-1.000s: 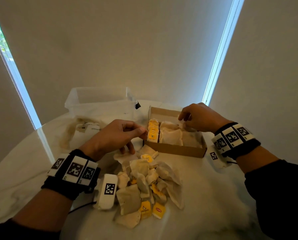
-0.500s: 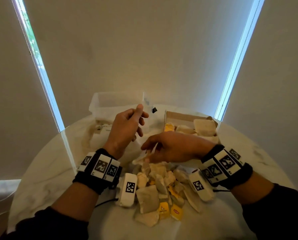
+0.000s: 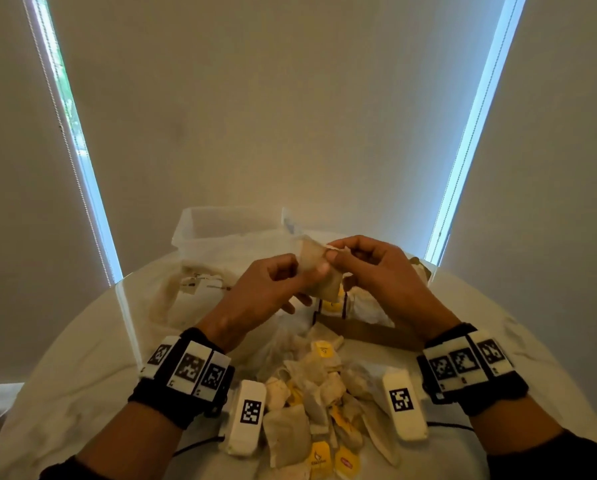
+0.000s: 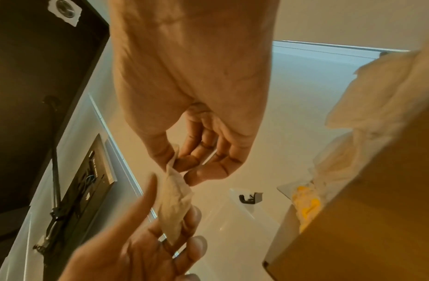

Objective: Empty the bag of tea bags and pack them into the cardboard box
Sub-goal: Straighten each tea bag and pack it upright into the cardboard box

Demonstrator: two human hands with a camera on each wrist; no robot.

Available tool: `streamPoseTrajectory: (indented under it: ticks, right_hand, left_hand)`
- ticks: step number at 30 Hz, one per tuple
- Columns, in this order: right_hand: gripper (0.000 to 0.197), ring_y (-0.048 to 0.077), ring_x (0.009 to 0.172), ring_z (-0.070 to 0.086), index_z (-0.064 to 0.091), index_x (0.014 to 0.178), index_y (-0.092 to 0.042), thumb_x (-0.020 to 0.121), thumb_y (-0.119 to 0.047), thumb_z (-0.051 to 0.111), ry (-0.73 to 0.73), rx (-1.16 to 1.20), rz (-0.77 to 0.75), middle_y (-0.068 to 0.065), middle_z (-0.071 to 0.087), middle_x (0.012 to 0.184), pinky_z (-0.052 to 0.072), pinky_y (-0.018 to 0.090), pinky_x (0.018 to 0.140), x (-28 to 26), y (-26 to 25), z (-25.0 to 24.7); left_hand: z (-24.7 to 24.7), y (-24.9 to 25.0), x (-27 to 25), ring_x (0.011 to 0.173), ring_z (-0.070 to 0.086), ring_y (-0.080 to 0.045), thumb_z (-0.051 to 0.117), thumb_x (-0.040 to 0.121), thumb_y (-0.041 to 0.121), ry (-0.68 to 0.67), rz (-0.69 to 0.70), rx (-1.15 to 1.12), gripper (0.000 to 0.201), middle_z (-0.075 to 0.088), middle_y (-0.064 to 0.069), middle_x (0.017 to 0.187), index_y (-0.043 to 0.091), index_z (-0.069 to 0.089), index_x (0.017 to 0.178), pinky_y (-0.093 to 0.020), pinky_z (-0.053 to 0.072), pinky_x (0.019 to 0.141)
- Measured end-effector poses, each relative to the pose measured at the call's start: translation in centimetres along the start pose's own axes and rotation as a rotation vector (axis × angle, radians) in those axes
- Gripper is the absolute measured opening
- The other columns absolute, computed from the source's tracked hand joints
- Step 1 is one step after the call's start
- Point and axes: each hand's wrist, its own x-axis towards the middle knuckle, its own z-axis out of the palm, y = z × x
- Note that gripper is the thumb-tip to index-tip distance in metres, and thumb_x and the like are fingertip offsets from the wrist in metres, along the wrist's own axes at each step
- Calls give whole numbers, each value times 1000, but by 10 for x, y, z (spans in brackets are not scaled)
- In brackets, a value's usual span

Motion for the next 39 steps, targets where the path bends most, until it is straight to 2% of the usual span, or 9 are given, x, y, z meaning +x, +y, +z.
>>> streamPoseTrajectory:
  ticks: [4, 7, 13, 17, 23, 29, 33, 37, 39]
  right_hand:
    - [19, 21, 85, 72, 80, 110, -11, 100, -26, 73, 87, 118, 39, 13, 79, 102, 58, 28, 70, -2, 9, -3]
    - [25, 19, 85, 70, 81, 109, -11, 100, -33, 71, 111, 163, 67, 16, 78, 98, 55, 23, 66, -3, 12, -2]
    - [31, 18, 83, 69, 85, 107, -24, 96, -48, 70, 33, 32, 16, 4, 80, 96, 58, 30, 75, -5, 0, -4]
    - [36, 8, 85, 75, 80, 108, -32, 91, -61, 68, -44, -169, 4, -10, 80, 94, 62, 27, 79, -7, 1, -2]
    - [19, 4, 73, 72, 81, 100, -24, 96, -42, 75, 68, -146, -15, -6, 79, 88, 60, 23, 71, -5, 2, -9]
    - [27, 13, 88, 77, 78, 110, -24, 91, -43, 82, -41, -306, 27, -5, 81, 99, 63, 28, 74, -3, 8, -11]
    - [24, 1, 78, 73, 77, 107, -22, 92, -41, 81, 163, -361, 34, -6, 79, 94, 56, 22, 66, 11, -7, -56]
    - [24, 18, 80, 75, 76, 100, -21, 90, -42, 83, 293, -569, 81, -2, 79, 89, 64, 44, 81, 37, 3, -99]
    - [23, 14, 69, 75, 74, 99, -20, 90, -39, 84, 245, -663, 121, -1, 78, 88, 63, 34, 70, 47, 12, -107]
  left_hand:
    - [-2, -5, 2, 94, 78, -19, 69, 100, 44, 24, 2, -18, 28, 80, 0, 105, 22, 77, 114, -32, 61, 75]
    - [-1, -5, 2, 96, 79, -18, 67, 101, 43, 21, -18, -53, 30, 81, -1, 106, 19, 77, 116, -32, 62, 75]
    - [2, -4, -1, 101, 79, -18, 74, 97, 37, -85, -6, -32, 35, 81, 2, 114, 23, 74, 129, -31, 64, 80]
    - [1, -5, -1, 99, 80, -19, 72, 99, 34, -33, -19, -78, 33, 82, 1, 112, 23, 72, 130, -33, 63, 79]
    - [0, -7, 0, 95, 81, -25, 70, 102, 31, 27, -37, -138, 28, 82, -6, 105, 12, 72, 122, -33, 64, 75]
    - [0, -9, 2, 96, 81, -25, 70, 102, 27, 15, -36, -125, 24, 82, -7, 106, 12, 73, 120, -36, 66, 80]
    - [-1, -10, 2, 96, 80, -21, 67, 104, 31, 0, -30, -75, 25, 81, 4, 113, 19, 73, 126, -36, 66, 80]
    - [0, -11, 3, 96, 80, -22, 65, 105, 33, -80, -39, -29, 25, 81, 6, 115, 22, 74, 126, -38, 66, 81]
    - [1, -11, 3, 96, 80, -22, 65, 104, 33, -110, -51, -19, 25, 81, 6, 116, 23, 74, 126, -38, 65, 81]
